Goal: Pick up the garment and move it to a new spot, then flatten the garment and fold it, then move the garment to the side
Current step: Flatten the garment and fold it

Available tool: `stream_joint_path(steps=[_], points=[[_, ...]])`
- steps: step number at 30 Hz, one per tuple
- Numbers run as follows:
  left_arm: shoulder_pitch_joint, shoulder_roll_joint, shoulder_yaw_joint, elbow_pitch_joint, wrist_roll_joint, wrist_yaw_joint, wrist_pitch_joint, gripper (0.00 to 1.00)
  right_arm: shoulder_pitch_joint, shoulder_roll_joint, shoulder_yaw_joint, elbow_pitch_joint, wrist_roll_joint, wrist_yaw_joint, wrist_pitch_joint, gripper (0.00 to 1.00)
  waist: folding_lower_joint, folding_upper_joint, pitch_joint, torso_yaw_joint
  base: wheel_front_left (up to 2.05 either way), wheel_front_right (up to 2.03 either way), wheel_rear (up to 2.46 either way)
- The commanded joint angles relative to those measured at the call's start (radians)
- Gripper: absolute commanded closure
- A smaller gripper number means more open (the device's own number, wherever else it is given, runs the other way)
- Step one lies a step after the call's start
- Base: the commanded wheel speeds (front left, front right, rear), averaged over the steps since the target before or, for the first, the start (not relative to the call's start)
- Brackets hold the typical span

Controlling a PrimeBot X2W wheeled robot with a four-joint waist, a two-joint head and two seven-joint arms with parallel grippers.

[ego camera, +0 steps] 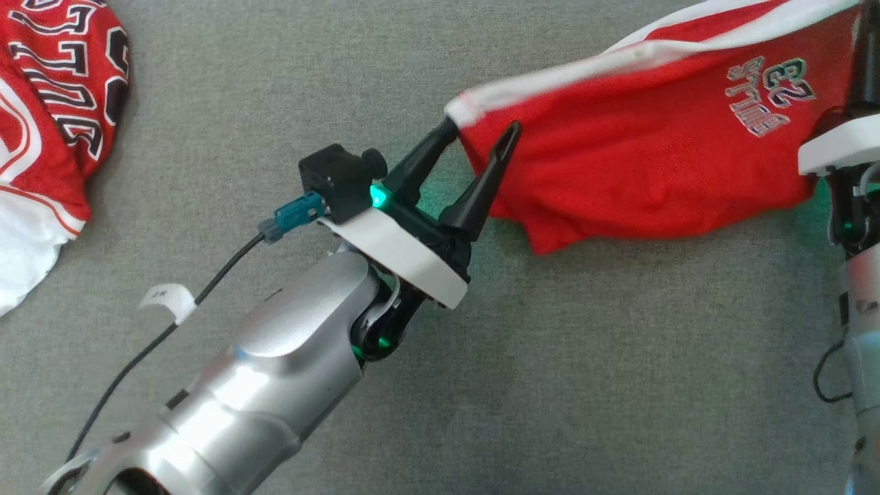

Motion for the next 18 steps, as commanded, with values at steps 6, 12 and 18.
stream_joint_path(steps=[6,12,18], points=[[0.028,-0.026,0.064,0.052,0.03,0.002,-0.002,0.0,0.004,-0.019,0.078,0.01,0.041,-0.001,-0.045,0.0,-0.0002,0.0,-0.012,-0.01,0.0,0.0,0.0],[0.106,-0.01,0.093,0.066,0.009,0.002,-0.002,0.0,0.075,-0.057,0.115,-0.014,0.088,-0.001,-0.048,0.0,-0.0002,0.0,-0.049,-0.013,0.0,0.0,0.0],[0.225,0.025,0.235,0.025,0.218,0.032,-0.002,0.0,0.143,-0.114,0.09,0.016,0.115,-0.001,-0.048,0.0,-0.0002,0.0,-0.093,0.018,0.0,0.0,0.0]])
